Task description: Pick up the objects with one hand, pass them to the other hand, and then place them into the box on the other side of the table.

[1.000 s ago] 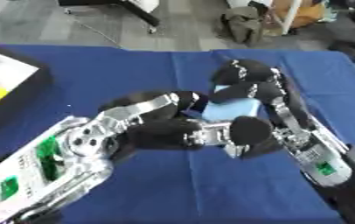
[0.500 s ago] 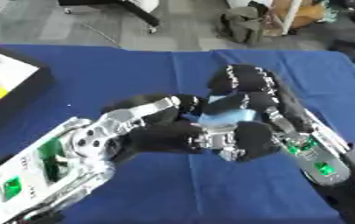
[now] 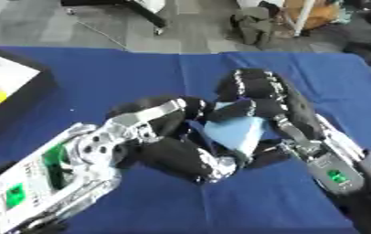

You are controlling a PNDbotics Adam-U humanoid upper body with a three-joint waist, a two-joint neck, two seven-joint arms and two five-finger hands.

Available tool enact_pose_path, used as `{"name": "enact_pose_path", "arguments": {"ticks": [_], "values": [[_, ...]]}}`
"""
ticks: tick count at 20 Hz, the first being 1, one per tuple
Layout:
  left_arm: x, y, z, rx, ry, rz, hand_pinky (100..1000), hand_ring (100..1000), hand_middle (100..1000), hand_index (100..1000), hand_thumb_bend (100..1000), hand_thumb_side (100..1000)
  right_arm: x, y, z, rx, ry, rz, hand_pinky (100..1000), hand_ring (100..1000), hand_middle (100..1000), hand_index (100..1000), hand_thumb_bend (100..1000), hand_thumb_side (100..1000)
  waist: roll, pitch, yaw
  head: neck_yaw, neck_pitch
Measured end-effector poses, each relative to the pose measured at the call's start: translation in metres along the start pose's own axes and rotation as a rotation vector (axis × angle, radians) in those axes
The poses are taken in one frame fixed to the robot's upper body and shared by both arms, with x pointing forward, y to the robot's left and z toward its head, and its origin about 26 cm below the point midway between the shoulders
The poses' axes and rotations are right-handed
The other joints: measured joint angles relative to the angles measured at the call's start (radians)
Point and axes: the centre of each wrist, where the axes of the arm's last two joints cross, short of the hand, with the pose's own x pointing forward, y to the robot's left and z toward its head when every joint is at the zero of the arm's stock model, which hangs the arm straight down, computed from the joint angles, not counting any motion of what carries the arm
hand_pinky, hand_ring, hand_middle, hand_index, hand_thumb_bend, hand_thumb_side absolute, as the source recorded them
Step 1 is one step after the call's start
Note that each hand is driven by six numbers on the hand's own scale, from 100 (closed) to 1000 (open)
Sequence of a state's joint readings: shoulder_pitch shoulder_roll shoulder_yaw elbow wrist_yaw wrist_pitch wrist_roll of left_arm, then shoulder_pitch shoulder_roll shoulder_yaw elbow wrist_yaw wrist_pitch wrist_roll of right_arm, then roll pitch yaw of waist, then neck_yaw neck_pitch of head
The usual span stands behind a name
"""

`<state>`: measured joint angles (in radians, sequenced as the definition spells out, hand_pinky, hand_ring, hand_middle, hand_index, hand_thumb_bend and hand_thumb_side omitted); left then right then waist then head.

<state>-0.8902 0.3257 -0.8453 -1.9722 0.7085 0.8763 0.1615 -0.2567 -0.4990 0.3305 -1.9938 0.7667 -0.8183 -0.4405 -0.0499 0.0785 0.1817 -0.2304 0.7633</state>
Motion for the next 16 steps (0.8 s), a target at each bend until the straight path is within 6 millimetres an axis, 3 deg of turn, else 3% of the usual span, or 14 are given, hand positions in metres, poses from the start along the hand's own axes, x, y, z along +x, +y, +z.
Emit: {"name": "enact_pose_path", "arguments": {"ticks": [14, 16], "values": [[-0.0016, -0.0010, -0.0010, 0.031, -0.009, 0.049, 530, 503, 379, 403, 100, 100, -0.0011, -0.0022, -0.0019, 0.016, -0.008, 0.036, 552, 500, 378, 474, 100, 100, 0.001, 0.003, -0.002, -0.001, -0.001], [-0.0020, -0.0011, -0.0011, 0.032, -0.017, 0.062, 529, 503, 371, 386, 100, 100, -0.0012, -0.0024, -0.0021, 0.015, -0.007, 0.039, 559, 504, 392, 510, 169, 100, 0.001, 0.003, -0.003, -0.001, -0.001]]}}
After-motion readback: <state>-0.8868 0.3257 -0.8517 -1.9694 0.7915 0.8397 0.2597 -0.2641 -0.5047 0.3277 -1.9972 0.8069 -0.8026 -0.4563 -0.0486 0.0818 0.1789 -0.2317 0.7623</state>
